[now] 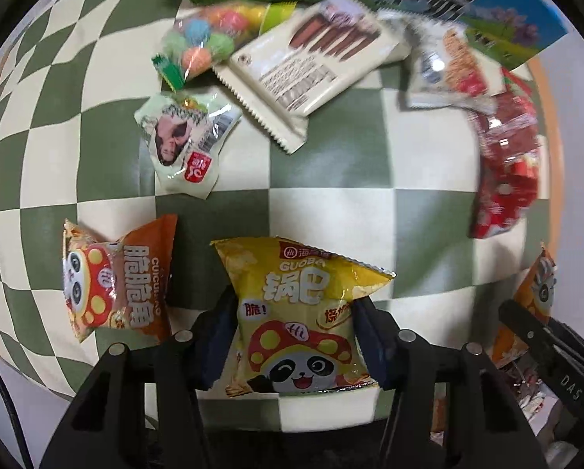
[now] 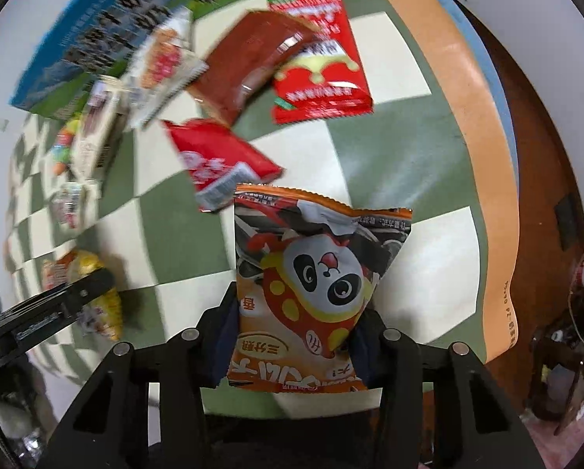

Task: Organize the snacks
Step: 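Lower both panda bags into the box and open both tools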

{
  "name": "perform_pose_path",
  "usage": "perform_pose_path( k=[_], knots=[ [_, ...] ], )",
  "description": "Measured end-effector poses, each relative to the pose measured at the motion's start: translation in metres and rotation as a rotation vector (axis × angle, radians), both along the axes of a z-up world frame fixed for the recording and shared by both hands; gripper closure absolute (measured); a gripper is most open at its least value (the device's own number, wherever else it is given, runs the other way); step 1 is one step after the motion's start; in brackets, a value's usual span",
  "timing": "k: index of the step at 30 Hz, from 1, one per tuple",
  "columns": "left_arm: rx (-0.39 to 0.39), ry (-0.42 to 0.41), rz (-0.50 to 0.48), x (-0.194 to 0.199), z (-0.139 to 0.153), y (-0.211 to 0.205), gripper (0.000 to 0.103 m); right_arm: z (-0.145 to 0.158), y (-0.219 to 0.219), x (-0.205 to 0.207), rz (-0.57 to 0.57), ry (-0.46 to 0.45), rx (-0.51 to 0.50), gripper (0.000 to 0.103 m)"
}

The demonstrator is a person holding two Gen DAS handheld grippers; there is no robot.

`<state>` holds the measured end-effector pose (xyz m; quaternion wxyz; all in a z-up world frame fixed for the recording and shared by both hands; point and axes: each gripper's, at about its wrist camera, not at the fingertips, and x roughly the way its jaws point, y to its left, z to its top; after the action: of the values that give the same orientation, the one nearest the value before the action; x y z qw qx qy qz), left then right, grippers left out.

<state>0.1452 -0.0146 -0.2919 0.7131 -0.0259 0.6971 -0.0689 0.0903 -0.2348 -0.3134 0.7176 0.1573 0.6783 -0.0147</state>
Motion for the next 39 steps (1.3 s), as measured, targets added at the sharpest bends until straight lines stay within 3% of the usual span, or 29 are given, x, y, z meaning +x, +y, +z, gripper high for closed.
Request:
perform_pose_path(
  k=[6,11,14,19,22,28,34,39],
  knots=[
    [-0.122,-0.075,0.013,0.015,0.061,0.003,0.049,0.049,0.003,0.007,0.033,-0.085,0.083,0.053],
    [-0.198,-0.177,0.001,0.062,0.130,-0.003,0.049,0.119,0.000,0.053,0.066,-0.206,0.123,0.053],
    [-0.195,-0.224,-0.002,0.102,0.146,-0.012,0.049,0.156,-0.001,0.102,0.097,-0.291,0.117,0.053],
    [-0.131,-0.257,0.009,0.177,0.159,-0.008,0.049,0.181,0.005,0.185,0.153,-0.361,0.085,0.053],
    [-0.098,-0.200,0.033,0.226,0.142,-0.001,0.049,0.176,0.022,0.234,0.192,-0.349,0.095,0.053],
    [-0.033,-0.081,0.071,0.280,0.110,0.011,0.049,0.138,0.058,0.306,0.251,-0.263,0.106,0.053],
    [-0.013,0.007,0.083,0.302,0.077,0.018,0.049,0.092,0.085,0.327,0.296,-0.174,0.114,0.053],
    [-0.020,0.054,0.085,0.303,0.060,0.022,0.048,0.071,0.094,0.331,0.315,-0.126,0.136,0.053]
  ],
)
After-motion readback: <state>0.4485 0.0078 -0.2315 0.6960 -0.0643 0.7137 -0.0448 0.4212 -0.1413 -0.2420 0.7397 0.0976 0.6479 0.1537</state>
